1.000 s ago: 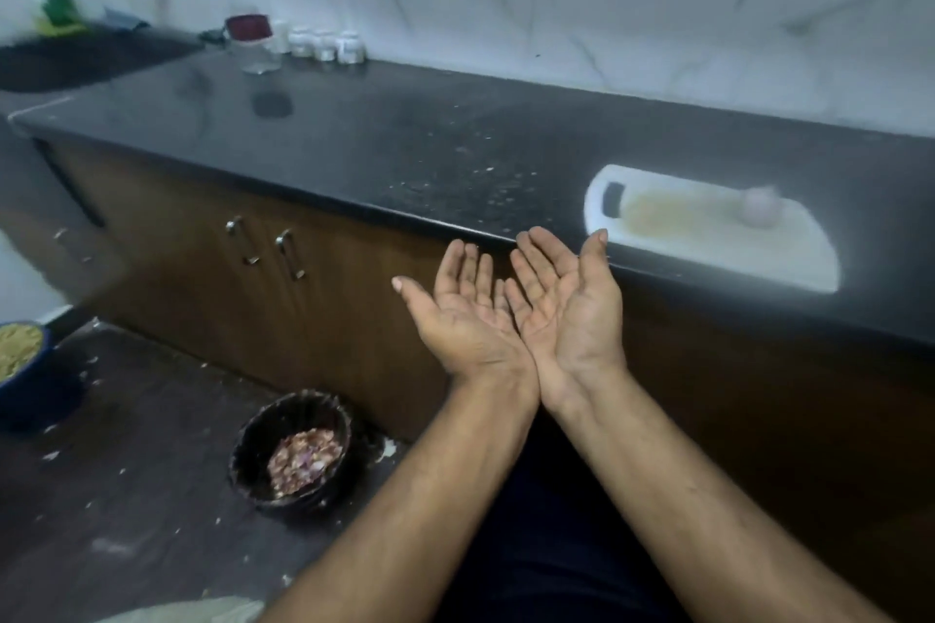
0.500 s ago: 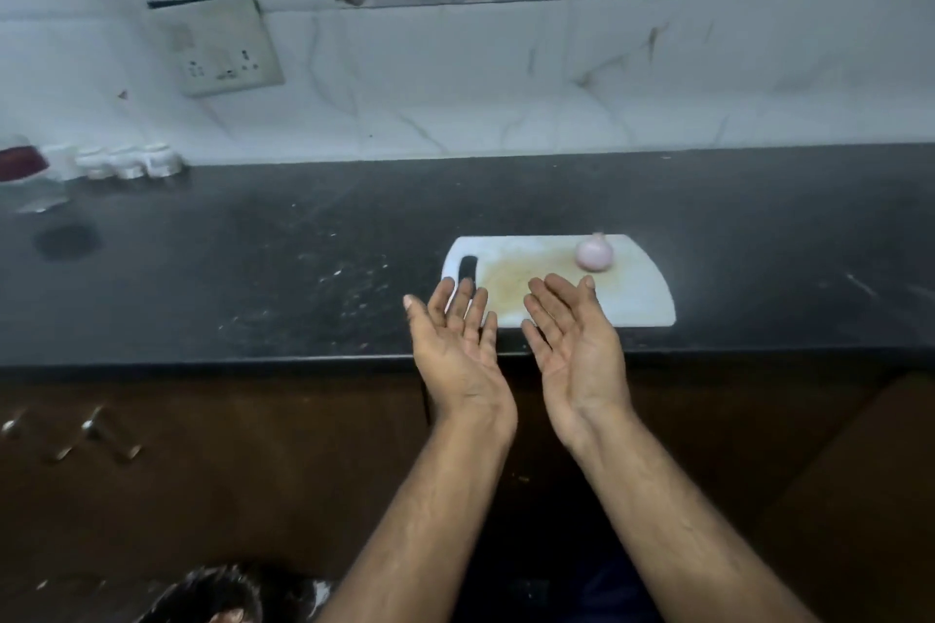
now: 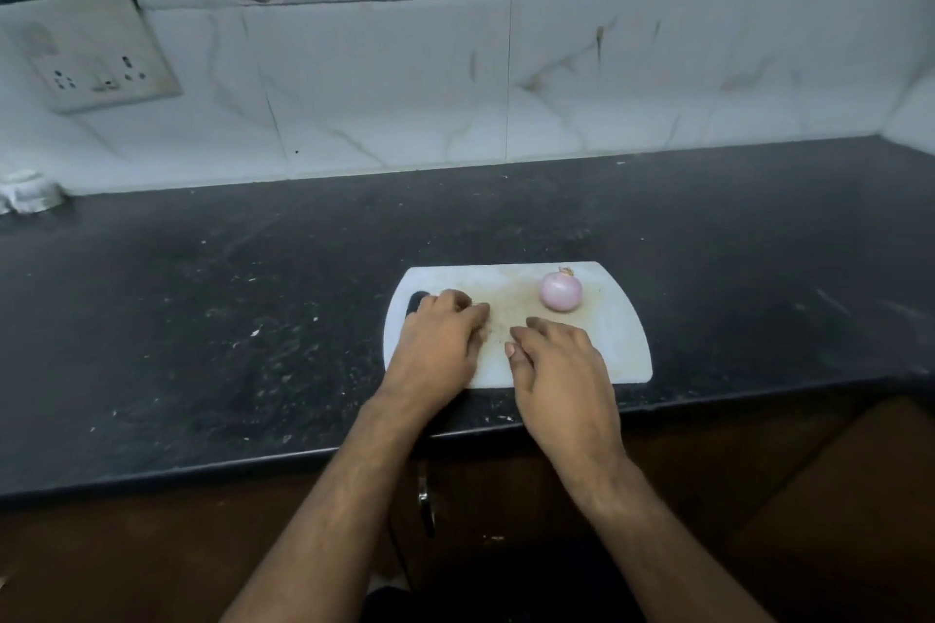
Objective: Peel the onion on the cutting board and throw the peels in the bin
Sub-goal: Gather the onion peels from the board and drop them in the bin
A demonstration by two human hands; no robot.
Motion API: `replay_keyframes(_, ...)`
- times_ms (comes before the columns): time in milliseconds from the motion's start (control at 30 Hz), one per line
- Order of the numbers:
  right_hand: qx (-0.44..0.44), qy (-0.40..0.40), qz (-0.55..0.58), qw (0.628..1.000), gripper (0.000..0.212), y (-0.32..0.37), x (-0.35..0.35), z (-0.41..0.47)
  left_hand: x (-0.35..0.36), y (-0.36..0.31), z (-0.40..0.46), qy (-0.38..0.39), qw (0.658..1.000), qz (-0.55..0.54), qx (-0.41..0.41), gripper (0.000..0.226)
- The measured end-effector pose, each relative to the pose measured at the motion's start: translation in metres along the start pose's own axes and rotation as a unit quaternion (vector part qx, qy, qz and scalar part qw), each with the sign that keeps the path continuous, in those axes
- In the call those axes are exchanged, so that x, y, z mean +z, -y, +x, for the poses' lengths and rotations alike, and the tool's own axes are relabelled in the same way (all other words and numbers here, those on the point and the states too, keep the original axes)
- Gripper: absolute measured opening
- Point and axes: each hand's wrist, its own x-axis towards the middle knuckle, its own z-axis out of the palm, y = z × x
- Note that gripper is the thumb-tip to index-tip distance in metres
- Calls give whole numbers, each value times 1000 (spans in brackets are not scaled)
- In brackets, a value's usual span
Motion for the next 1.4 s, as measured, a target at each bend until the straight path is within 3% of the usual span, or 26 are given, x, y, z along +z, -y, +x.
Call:
replay_keyframes(67,-6,2,26,1000,38,-3,-1,1,1,6,11,5,999,-31,-13,36)
replay_keyframes(167,-10,-2,69,998,31,-8,0,2,-1,10,21,8,985,-168,-46,24)
replay_keyframes(300,17,-22,143,989,9,-11,-4,9,-1,11,22,-21,954,-282,-97,8)
replay_keyframes(467,79,46,194,977,10,-17,-16,32,-4,7,26,-30,957,-269,-104,6)
replay_keyframes(700,59,-14,122,991,15,-15,-8,26,3,11,27,-34,969,-228,-85,16)
replay_keyframes(900,50,-29,126,990,2,-14,-3,31,1,17,21,-105,914,-375,-111,14)
replay_keyframes(1067,27,63,117,991,37,-1,-5,48,0,24,20,-79,913,-382,-116,11)
replay_keyframes(1267,58,24,151,986,11,4,6,54,-8,32,21,-6,945,-312,-101,11)
replay_keyframes(1400,79,-12,169,982,7,4,8,55,-9,30,20,-32,951,-287,-108,7)
